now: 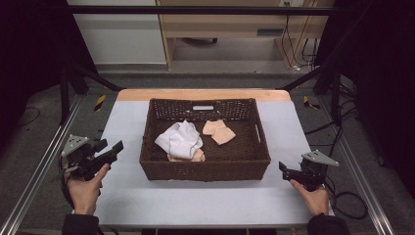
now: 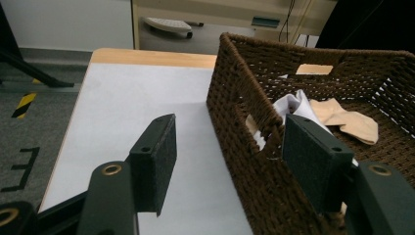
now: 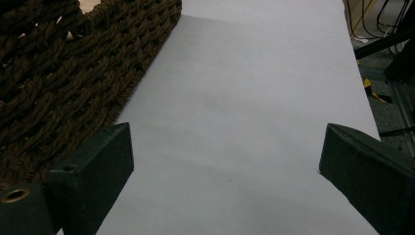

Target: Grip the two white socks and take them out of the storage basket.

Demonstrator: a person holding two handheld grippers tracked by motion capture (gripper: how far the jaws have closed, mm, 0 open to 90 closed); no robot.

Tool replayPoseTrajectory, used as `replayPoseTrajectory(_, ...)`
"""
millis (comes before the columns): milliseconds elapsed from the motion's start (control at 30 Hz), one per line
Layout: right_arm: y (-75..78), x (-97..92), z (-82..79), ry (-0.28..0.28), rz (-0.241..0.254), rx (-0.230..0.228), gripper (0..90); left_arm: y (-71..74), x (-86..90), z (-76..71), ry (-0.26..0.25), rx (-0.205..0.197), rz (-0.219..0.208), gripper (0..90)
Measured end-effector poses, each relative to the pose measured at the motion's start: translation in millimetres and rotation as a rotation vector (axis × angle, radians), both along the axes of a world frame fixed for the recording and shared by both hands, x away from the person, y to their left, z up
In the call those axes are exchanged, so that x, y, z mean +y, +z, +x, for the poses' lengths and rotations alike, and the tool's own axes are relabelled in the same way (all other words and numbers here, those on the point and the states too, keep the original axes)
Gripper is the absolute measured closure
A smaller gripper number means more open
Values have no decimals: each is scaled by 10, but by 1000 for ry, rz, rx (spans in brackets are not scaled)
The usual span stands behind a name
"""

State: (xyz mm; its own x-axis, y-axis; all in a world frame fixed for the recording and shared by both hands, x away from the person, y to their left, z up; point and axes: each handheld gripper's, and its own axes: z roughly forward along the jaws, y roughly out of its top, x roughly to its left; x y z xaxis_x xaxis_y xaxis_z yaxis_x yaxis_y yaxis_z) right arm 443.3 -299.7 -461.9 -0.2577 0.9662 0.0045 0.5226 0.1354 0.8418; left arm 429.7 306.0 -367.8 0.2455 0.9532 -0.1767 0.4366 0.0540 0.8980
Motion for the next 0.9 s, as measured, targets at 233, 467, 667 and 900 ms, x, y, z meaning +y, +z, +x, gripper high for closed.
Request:
replayPoseTrajectory(233,2,-7,10,1,6,-3,63,119,-136,74,-28,-29,8,365)
replayPoseTrajectory(467,16,-21,-4,-7,19,-18,67,250,-313,185,-66,-57,4,365)
replayPoseTrajectory(667,15,-18,-2,-5,20,-20,67,284,-453,279,-86,-40,26,362)
replayPoseTrajectory(900,22,-21,-6,-7,24,-20,67,364,-699,409,-108,-51,52,360)
